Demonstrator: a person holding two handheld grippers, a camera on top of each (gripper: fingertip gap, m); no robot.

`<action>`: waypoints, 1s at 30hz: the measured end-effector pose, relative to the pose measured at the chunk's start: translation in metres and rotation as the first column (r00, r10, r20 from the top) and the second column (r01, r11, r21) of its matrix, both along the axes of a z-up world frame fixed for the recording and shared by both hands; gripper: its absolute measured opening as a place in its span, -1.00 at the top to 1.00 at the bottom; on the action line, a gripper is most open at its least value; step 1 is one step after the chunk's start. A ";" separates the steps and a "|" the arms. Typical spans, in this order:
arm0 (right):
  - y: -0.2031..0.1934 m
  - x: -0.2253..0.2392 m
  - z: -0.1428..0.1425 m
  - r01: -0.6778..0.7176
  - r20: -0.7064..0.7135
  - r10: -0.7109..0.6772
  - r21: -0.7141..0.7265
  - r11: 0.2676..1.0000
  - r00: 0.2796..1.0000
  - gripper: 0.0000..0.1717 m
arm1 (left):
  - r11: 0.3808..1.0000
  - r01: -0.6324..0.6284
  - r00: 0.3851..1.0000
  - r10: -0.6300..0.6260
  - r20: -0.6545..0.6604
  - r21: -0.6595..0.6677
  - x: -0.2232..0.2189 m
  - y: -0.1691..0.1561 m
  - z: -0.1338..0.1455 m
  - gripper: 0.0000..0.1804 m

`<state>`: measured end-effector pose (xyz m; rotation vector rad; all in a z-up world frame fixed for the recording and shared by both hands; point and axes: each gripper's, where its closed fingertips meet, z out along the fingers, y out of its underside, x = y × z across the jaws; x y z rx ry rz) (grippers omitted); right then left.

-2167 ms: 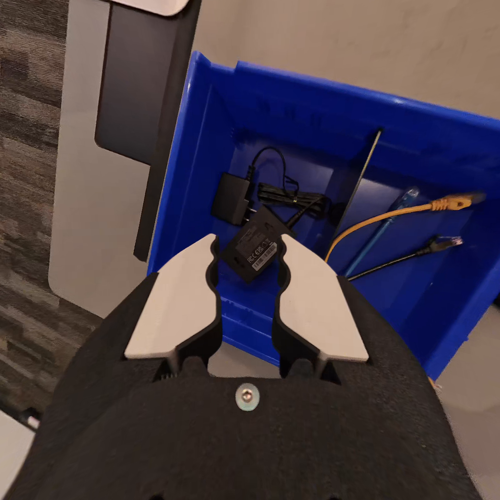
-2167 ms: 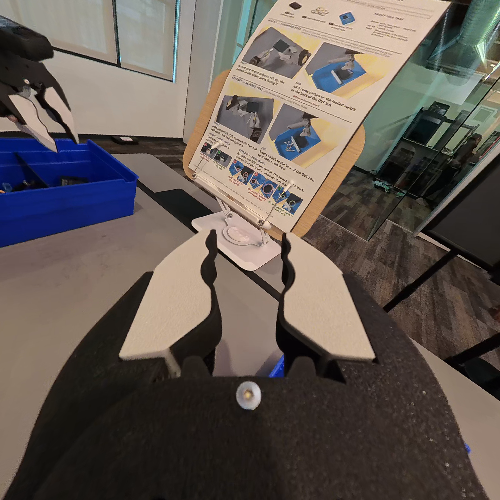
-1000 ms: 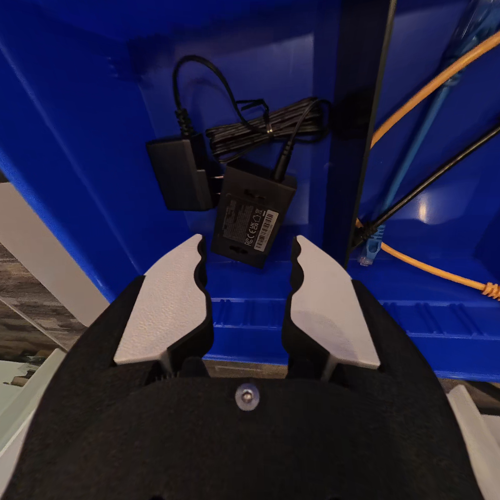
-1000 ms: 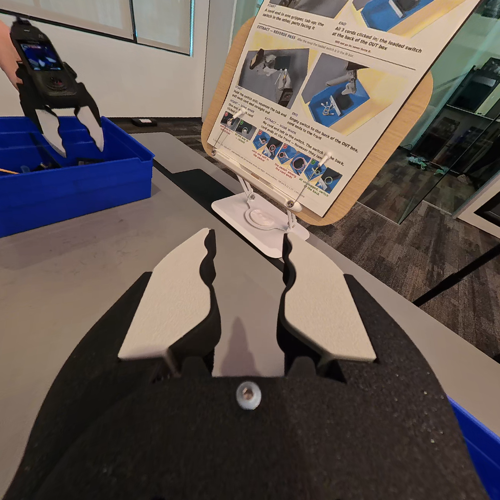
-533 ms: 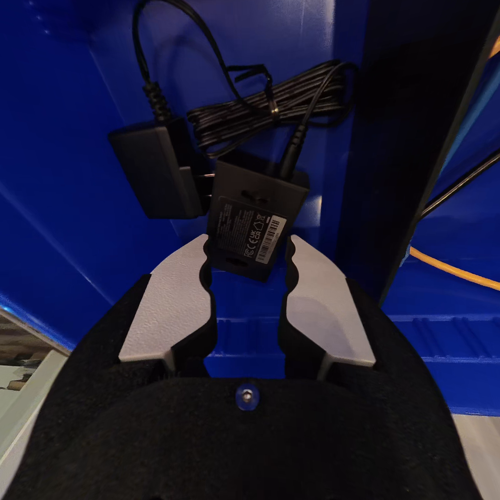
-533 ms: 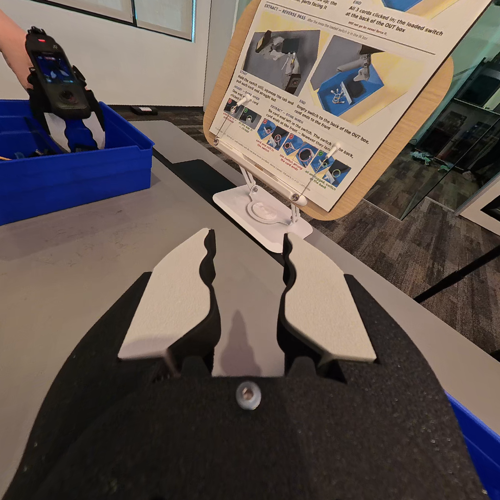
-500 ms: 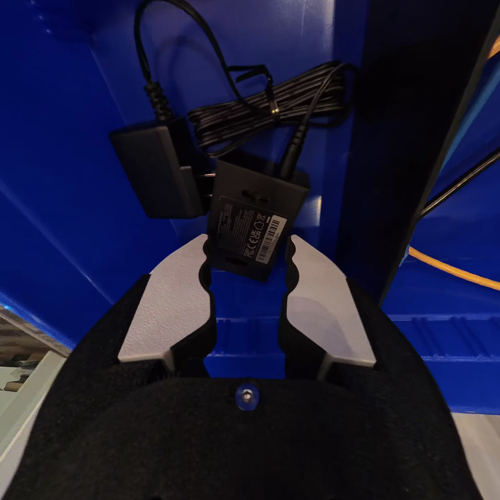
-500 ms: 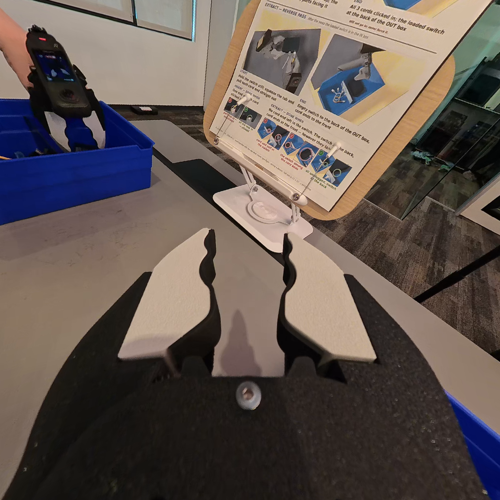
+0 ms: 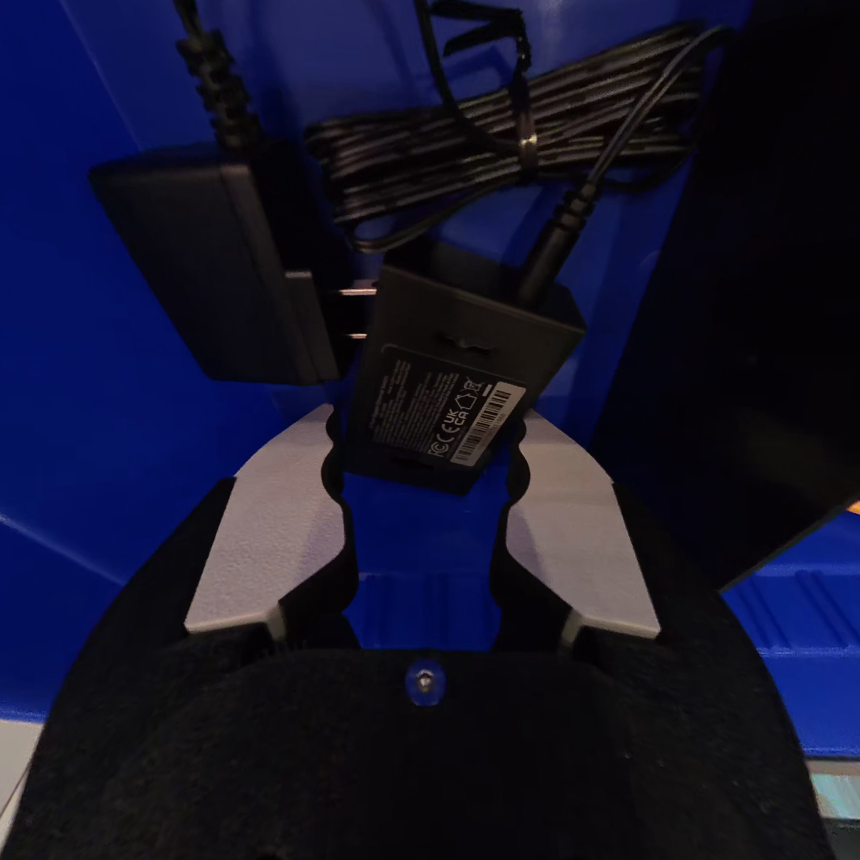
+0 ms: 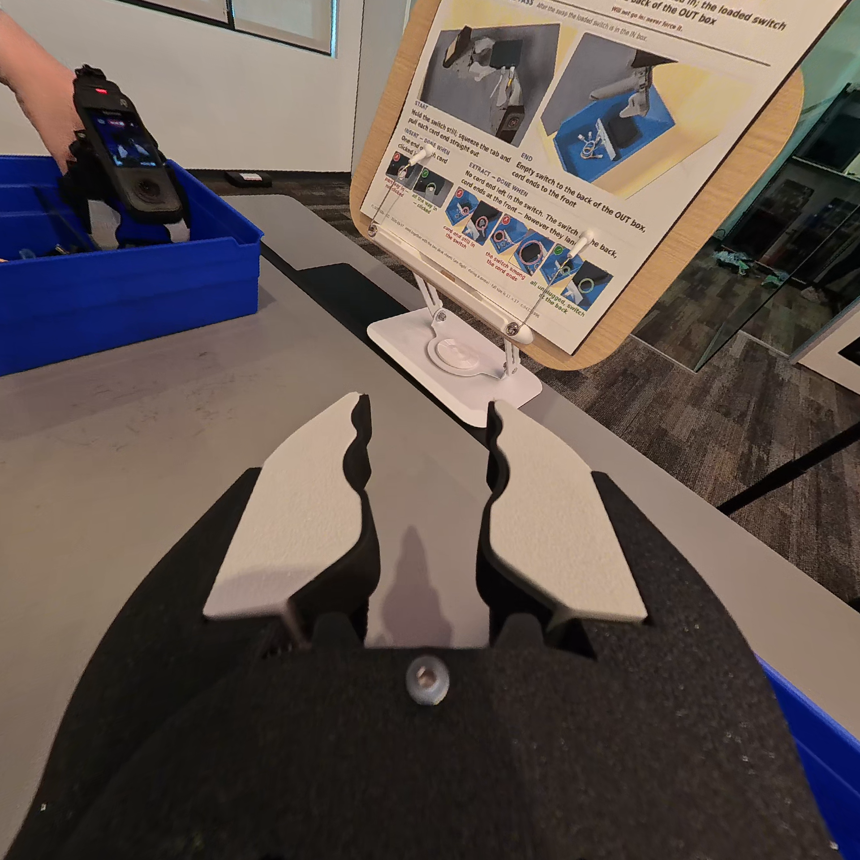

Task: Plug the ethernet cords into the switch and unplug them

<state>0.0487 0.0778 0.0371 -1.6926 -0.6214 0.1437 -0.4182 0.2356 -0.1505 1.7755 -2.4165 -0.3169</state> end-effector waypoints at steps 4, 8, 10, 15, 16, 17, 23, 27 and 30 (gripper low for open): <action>0.001 0.001 -0.002 0.001 0.000 -0.001 -0.008 1.000 1.000 0.45 | 0.999 0.039 0.997 -0.039 -0.070 0.008 -0.002 -0.001 0.000 0.26; 0.000 0.002 0.000 -0.001 -0.002 0.001 -0.002 1.000 1.000 0.46 | 1.000 0.023 0.994 -0.023 -0.108 -0.002 -0.002 -0.001 0.001 0.27; -0.001 0.003 0.002 -0.003 -0.009 0.003 0.004 1.000 1.000 0.46 | 0.999 -0.040 0.995 0.038 -0.091 -0.022 0.000 -0.005 0.003 0.27; -0.001 0.006 0.004 -0.007 -0.029 0.008 0.008 1.000 1.000 0.46 | 0.995 -0.097 0.995 0.097 -0.010 -0.009 0.007 -0.007 0.022 0.28; -0.001 0.007 0.005 -0.009 -0.034 0.009 0.007 1.000 0.999 0.46 | 0.994 -0.105 0.994 0.105 0.004 -0.003 0.008 -0.008 0.027 0.28; -0.001 0.008 0.005 -0.011 -0.039 0.011 0.007 1.000 0.999 0.46 | 0.994 -0.110 0.994 0.110 0.018 0.006 0.009 -0.008 0.033 0.28; -0.002 0.010 0.008 -0.017 -0.062 0.018 0.014 1.000 0.998 0.46 | 0.990 -0.081 0.997 0.081 0.006 0.112 0.011 -0.008 0.063 0.29; -0.004 0.012 0.013 -0.021 -0.081 0.023 0.028 0.999 0.996 0.46 | 0.982 -0.032 0.996 0.047 -0.075 0.186 0.006 -0.006 0.074 0.30; -0.007 0.013 0.020 -0.023 -0.096 0.027 0.046 0.999 0.995 0.46 | 0.973 0.003 0.991 0.028 -0.130 0.232 0.005 -0.005 0.084 0.30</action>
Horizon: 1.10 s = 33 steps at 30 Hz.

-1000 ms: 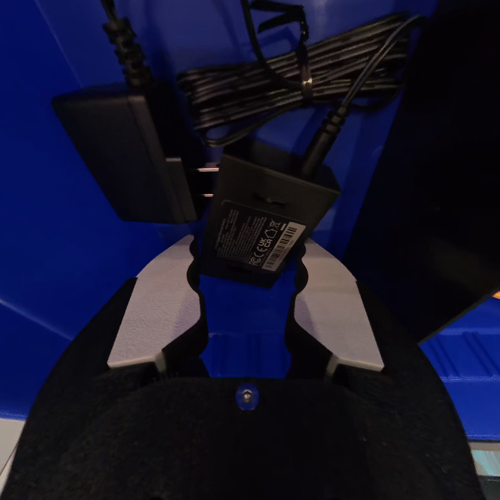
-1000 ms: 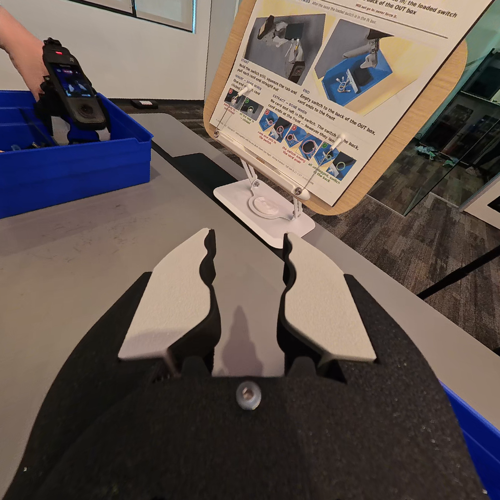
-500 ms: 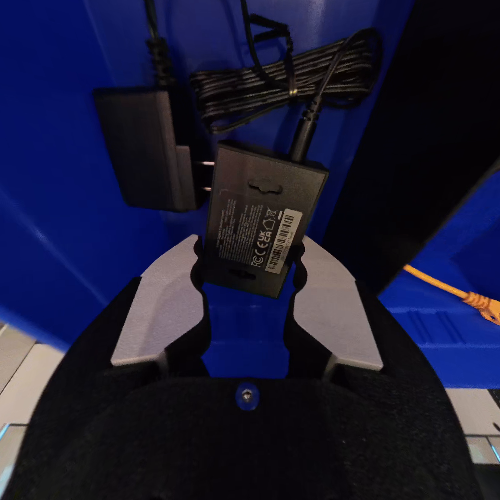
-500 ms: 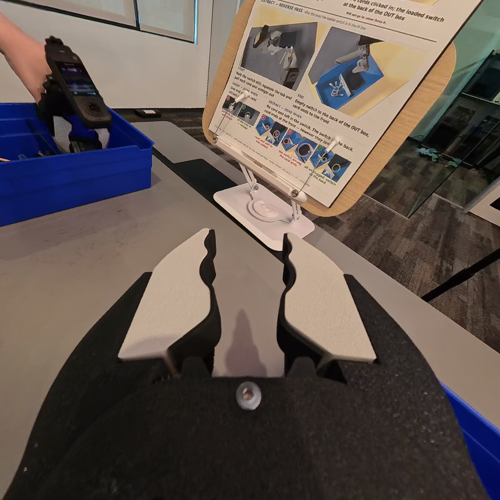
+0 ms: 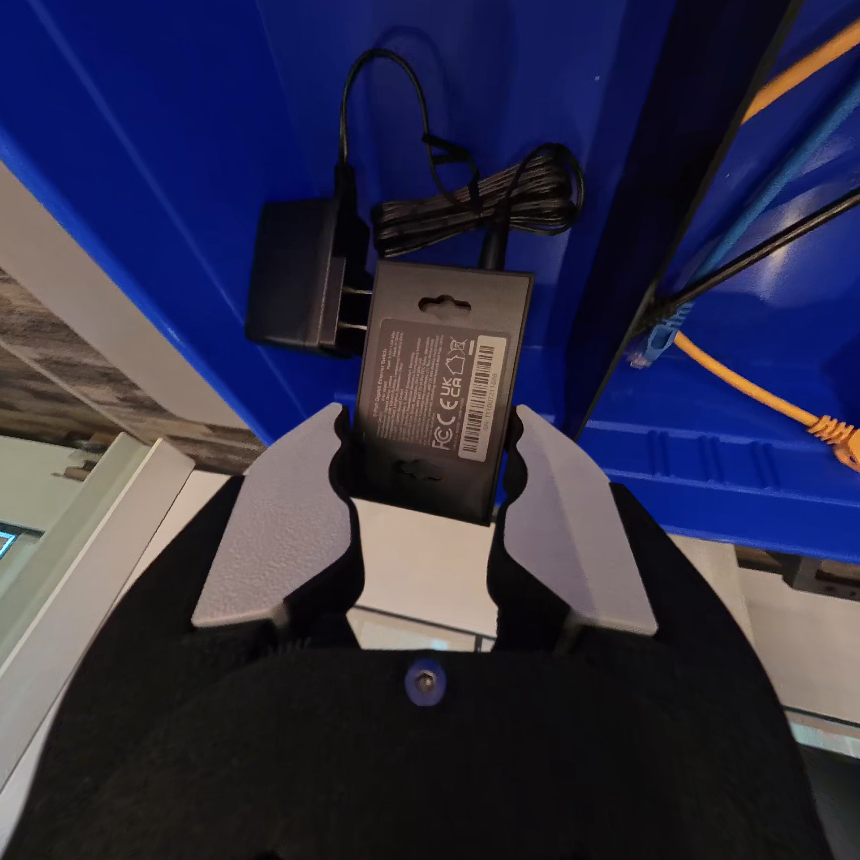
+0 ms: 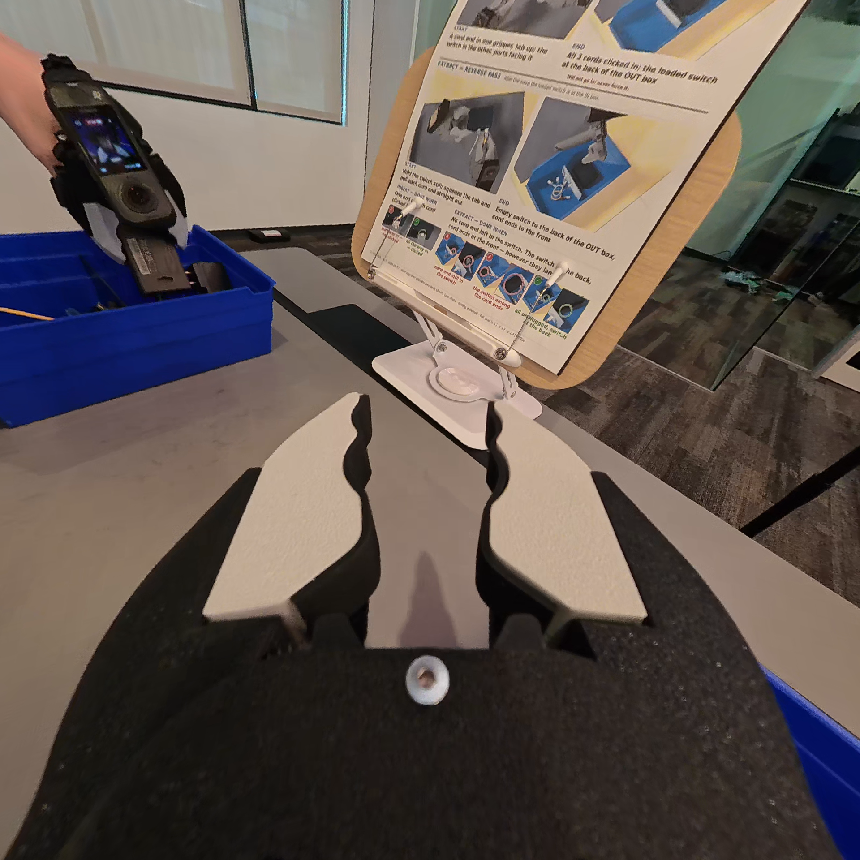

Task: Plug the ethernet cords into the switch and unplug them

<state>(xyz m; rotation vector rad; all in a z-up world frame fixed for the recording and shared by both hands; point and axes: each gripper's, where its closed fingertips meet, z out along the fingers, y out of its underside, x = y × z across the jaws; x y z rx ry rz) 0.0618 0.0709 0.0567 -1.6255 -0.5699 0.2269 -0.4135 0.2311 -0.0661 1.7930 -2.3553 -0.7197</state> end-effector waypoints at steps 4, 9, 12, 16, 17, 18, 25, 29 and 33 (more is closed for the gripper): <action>-0.003 0.003 0.007 -0.002 -0.020 0.002 0.018 1.000 1.000 0.46 | 0.998 0.025 0.999 -0.022 -0.049 0.062 0.003 0.000 0.019 0.30; -0.006 0.007 0.014 -0.011 -0.063 0.013 0.036 0.999 0.998 0.46 | 0.989 0.056 0.995 -0.045 -0.085 0.140 0.013 -0.003 0.049 0.30; -0.008 0.009 0.018 -0.015 -0.081 0.018 0.047 0.999 0.997 0.46 | 0.982 0.058 0.996 -0.045 -0.076 0.177 0.023 -0.007 0.069 0.30; -0.008 0.009 0.020 -0.025 -0.103 0.030 0.051 0.998 0.994 0.46 | 0.969 0.080 0.993 -0.058 -0.098 0.236 0.036 -0.012 0.100 0.30; -0.008 0.009 0.021 -0.032 -0.114 0.037 0.052 0.998 0.993 0.46 | 0.965 0.086 0.993 -0.063 -0.100 0.248 0.040 -0.015 0.107 0.30; -0.008 0.007 0.021 -0.040 -0.124 0.046 0.049 0.998 0.991 0.46 | 0.962 0.089 0.993 -0.066 -0.096 0.257 0.046 -0.017 0.115 0.30; -0.009 -0.010 0.018 -0.088 -0.122 0.092 0.038 0.995 0.988 0.46 | 0.944 0.154 0.987 -0.161 -0.002 0.291 0.116 -0.052 0.157 0.30; -0.010 -0.030 0.012 -0.161 -0.140 0.161 0.011 0.987 0.977 0.41 | 0.930 0.243 0.955 -0.279 0.100 0.277 0.176 -0.089 0.158 0.30; -0.016 -0.062 0.006 -0.313 -0.239 0.300 -0.020 0.949 0.924 0.26 | 0.890 0.374 0.879 -0.430 0.205 0.261 0.237 -0.139 0.145 0.30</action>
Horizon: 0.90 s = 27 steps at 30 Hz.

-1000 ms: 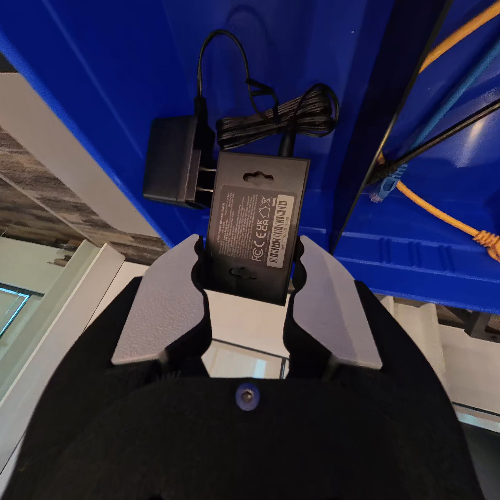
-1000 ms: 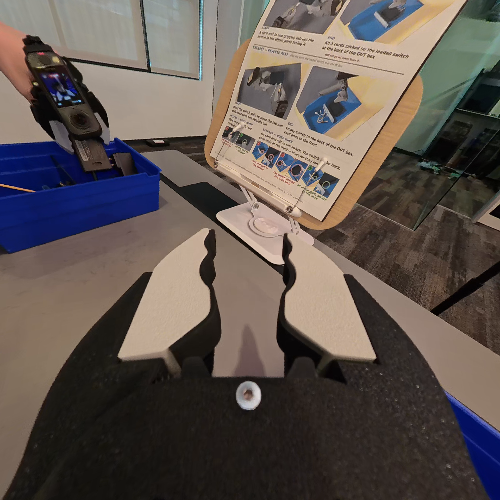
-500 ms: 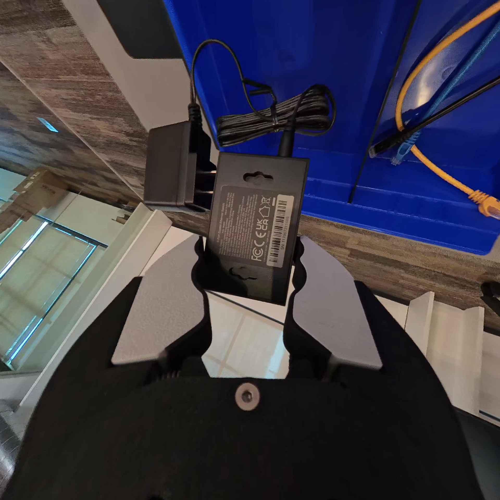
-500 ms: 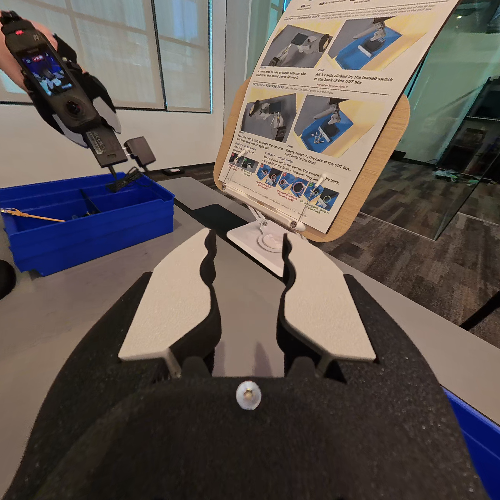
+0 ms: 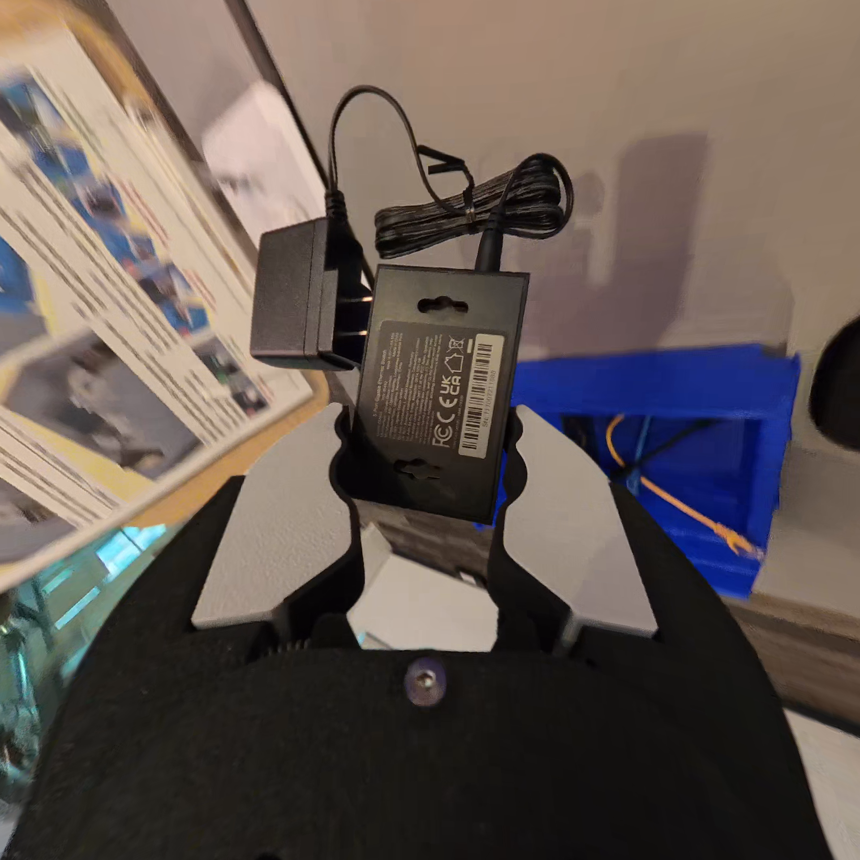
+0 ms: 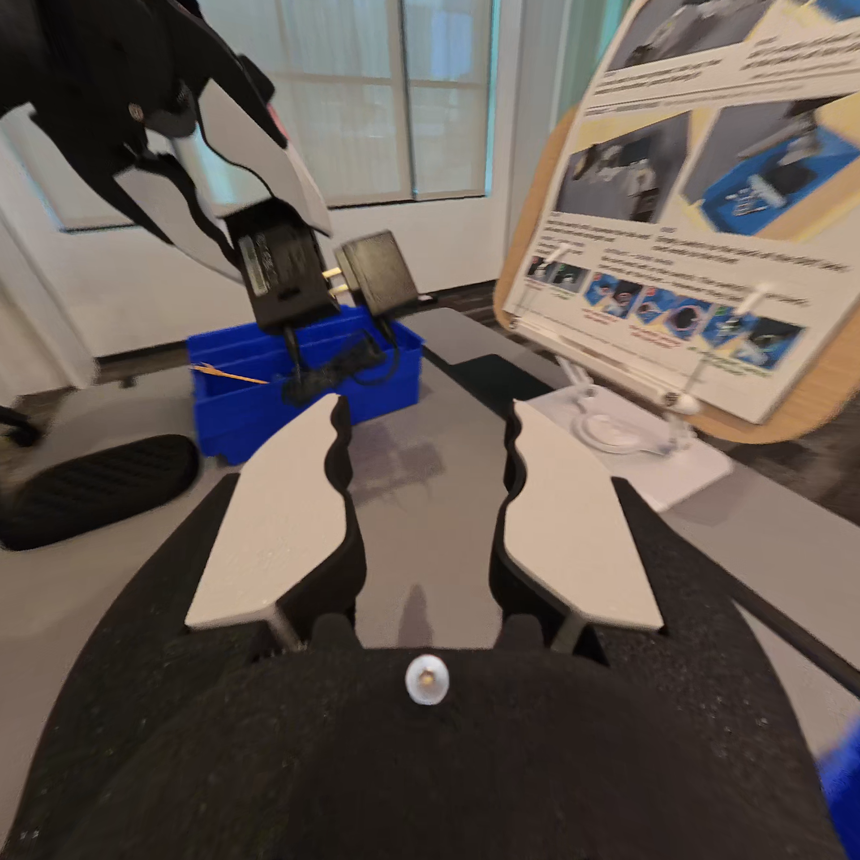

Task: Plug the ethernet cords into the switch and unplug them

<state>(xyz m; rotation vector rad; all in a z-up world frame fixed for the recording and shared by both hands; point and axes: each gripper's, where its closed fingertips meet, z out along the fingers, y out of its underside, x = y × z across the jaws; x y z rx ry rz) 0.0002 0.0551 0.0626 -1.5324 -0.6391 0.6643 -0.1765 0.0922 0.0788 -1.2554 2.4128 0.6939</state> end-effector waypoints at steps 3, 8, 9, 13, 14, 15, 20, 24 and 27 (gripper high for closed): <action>-0.007 -0.019 -0.004 -0.144 -0.103 0.137 -0.059 0.988 0.985 0.17 | 0.990 0.144 0.986 -0.142 0.091 -0.014 0.040 -0.037 -0.012 0.29; -0.024 -0.039 -0.017 -0.386 -0.273 0.328 -0.197 0.901 0.904 0.11 | 0.948 0.319 0.930 -0.314 0.191 0.009 0.073 -0.084 -0.033 0.30; -0.032 -0.044 -0.018 -0.466 -0.326 0.385 -0.224 0.856 0.863 0.13 | 0.943 0.333 0.923 -0.329 0.198 0.016 0.075 -0.088 -0.037 0.30; -0.045 -0.056 -0.019 -0.656 -0.509 0.463 -0.311 0.688 0.726 0.57 | 0.930 0.363 0.905 -0.365 0.217 0.050 0.076 -0.092 -0.047 0.30; -0.046 -0.056 -0.020 -0.673 -0.531 0.461 -0.327 0.663 0.712 0.60 | 0.928 0.366 0.902 -0.372 0.219 0.068 0.074 -0.090 -0.048 0.30; -0.047 -0.056 -0.019 -0.688 -0.538 0.471 -0.324 0.650 0.699 0.64 | 0.925 0.370 0.896 -0.379 0.231 0.084 0.073 -0.088 -0.049 0.30; -0.032 -0.045 -0.017 -0.548 -0.424 0.407 -0.295 0.782 0.809 0.67 | 0.898 0.385 0.837 -0.436 0.329 0.212 0.064 -0.085 -0.044 0.30; -0.015 -0.038 -0.025 -0.372 -0.292 0.284 -0.315 0.873 0.913 0.67 | 0.847 0.376 0.789 -0.505 0.349 0.375 0.057 -0.079 -0.040 0.30; -0.002 -0.038 -0.052 -0.224 -0.159 0.173 -0.413 0.882 0.972 0.66 | 0.816 0.350 0.772 -0.529 0.351 0.460 0.052 -0.073 -0.044 0.30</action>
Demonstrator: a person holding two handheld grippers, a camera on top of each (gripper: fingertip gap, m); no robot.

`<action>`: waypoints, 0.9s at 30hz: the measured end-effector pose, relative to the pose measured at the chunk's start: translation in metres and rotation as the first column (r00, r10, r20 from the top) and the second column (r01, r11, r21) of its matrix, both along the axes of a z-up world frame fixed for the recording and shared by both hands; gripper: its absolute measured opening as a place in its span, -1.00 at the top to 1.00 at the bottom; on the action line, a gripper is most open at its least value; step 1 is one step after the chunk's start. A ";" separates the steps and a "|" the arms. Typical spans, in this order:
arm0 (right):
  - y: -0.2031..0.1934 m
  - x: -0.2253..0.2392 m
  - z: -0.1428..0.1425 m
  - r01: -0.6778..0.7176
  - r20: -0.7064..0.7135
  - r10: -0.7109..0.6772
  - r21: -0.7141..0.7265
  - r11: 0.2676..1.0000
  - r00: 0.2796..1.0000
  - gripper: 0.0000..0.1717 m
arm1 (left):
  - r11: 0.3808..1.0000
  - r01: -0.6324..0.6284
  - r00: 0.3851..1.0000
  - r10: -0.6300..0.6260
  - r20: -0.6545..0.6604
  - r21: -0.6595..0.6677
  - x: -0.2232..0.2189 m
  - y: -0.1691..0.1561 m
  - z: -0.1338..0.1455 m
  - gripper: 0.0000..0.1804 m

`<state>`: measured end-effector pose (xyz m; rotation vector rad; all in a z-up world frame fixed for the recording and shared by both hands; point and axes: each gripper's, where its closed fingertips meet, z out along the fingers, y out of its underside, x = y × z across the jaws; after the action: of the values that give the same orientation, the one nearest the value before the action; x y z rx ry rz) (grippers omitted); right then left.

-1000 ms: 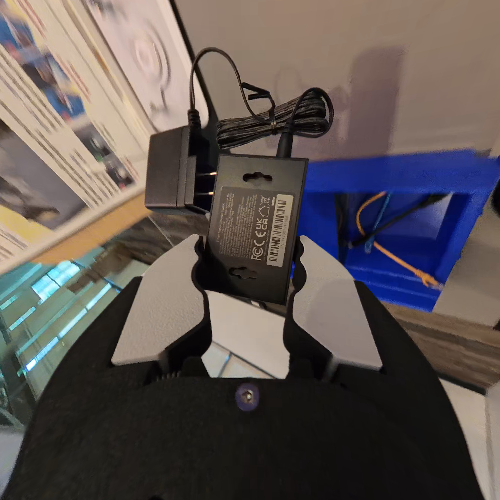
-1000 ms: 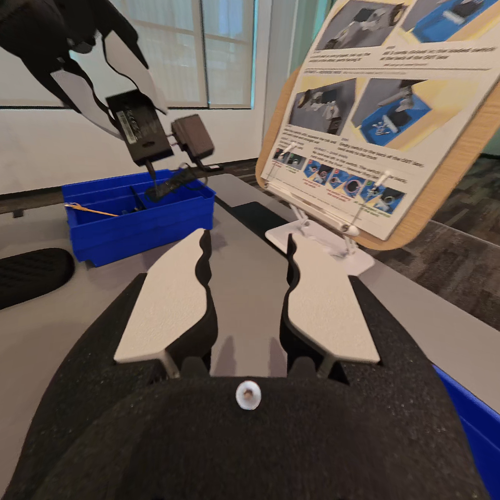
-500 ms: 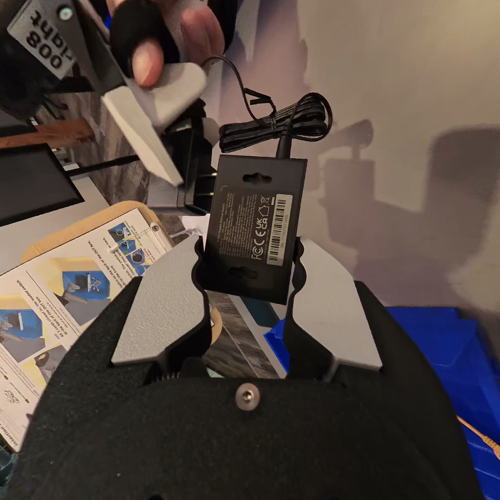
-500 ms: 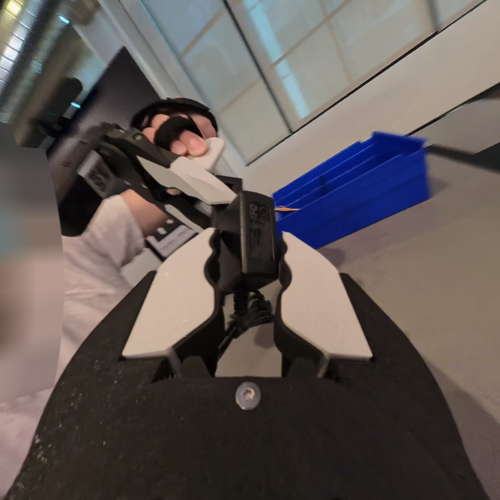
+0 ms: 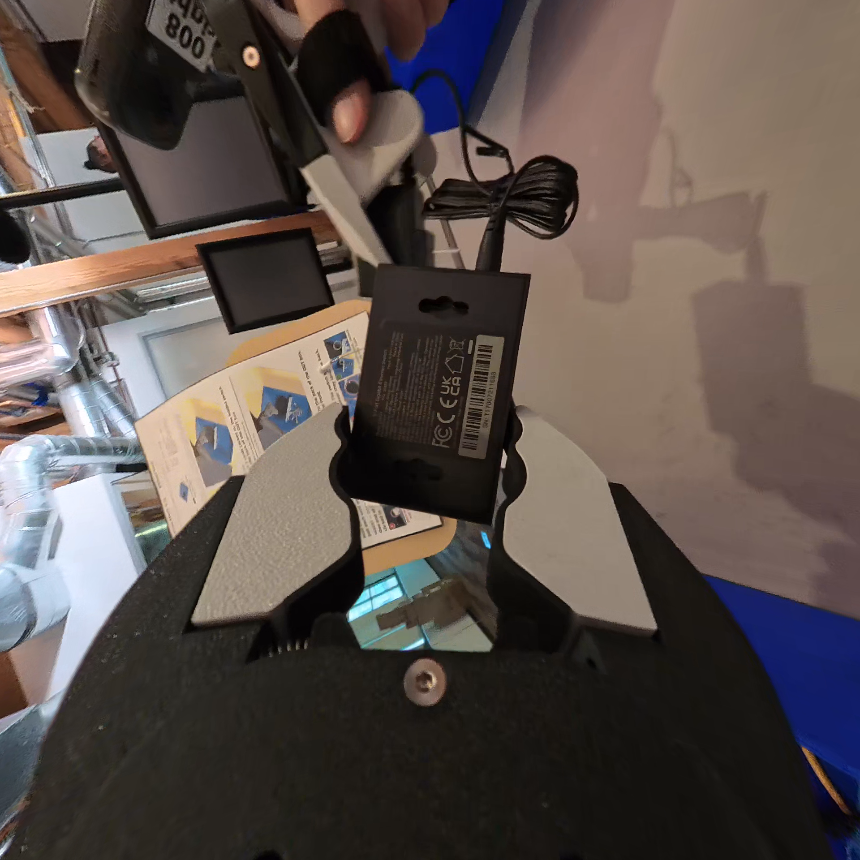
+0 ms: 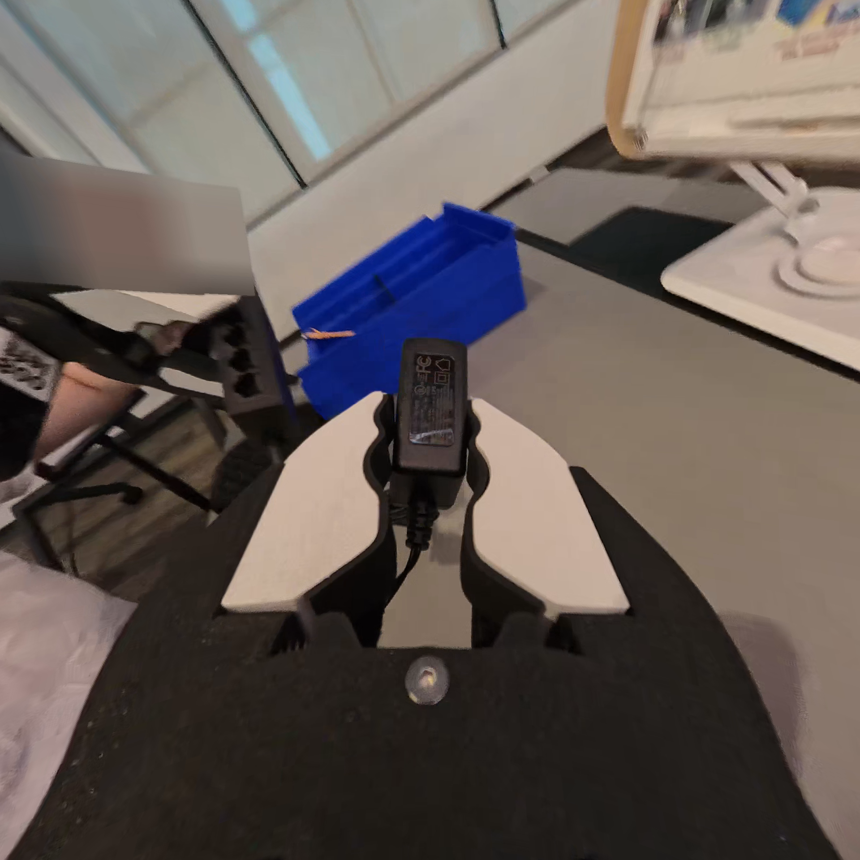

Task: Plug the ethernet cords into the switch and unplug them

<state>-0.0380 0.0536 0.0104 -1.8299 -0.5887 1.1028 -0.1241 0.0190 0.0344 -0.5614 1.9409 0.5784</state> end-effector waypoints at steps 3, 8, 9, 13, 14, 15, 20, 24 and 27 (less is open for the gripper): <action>0.008 -0.002 -0.033 0.053 0.110 -0.042 -0.097 0.994 0.993 0.67 | 0.999 -0.036 0.999 0.036 0.010 0.002 -0.004 0.008 -0.013 0.30; 0.022 0.003 -0.083 0.127 0.183 -0.084 -0.236 0.963 0.980 0.67 | 0.983 -0.141 0.989 0.144 0.017 -0.116 -0.003 0.025 -0.039 0.30; 0.024 0.005 -0.092 0.137 0.193 -0.088 -0.257 0.957 0.977 0.67 | 0.976 -0.156 0.987 0.161 0.021 -0.155 -0.002 0.027 -0.043 0.30; 0.029 0.011 -0.112 0.172 0.206 -0.112 -0.305 0.937 0.972 0.67 | 0.941 -0.193 0.977 0.211 0.037 -0.277 0.005 0.034 -0.055 0.30; 0.030 0.012 -0.114 0.180 0.211 -0.117 -0.309 0.934 0.970 0.67 | 0.931 -0.206 0.973 0.227 0.034 -0.302 0.006 0.035 -0.058 0.30; 0.030 0.014 -0.116 0.187 0.221 -0.121 -0.307 0.933 0.968 0.67 | 0.920 -0.218 0.971 0.239 0.026 -0.327 0.006 0.037 -0.061 0.30; 0.032 0.019 -0.131 0.220 0.309 -0.124 -0.300 0.928 0.943 0.68 | 0.826 -0.318 0.945 0.315 -0.088 -0.464 0.001 0.042 -0.091 0.30; 0.035 0.019 -0.137 0.240 0.353 -0.135 -0.274 0.931 0.926 0.68 | 0.731 -0.412 0.907 0.382 -0.175 -0.544 -0.003 0.039 -0.119 0.30; 0.040 0.020 -0.135 0.254 0.382 -0.161 -0.208 0.945 0.910 0.67 | 0.641 -0.476 0.870 0.445 -0.214 -0.603 -0.005 0.033 -0.137 0.30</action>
<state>-0.0181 0.0934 -0.1242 -2.2867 -0.4575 0.7245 -0.1292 0.0525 -0.1028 -1.5365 2.0228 0.2026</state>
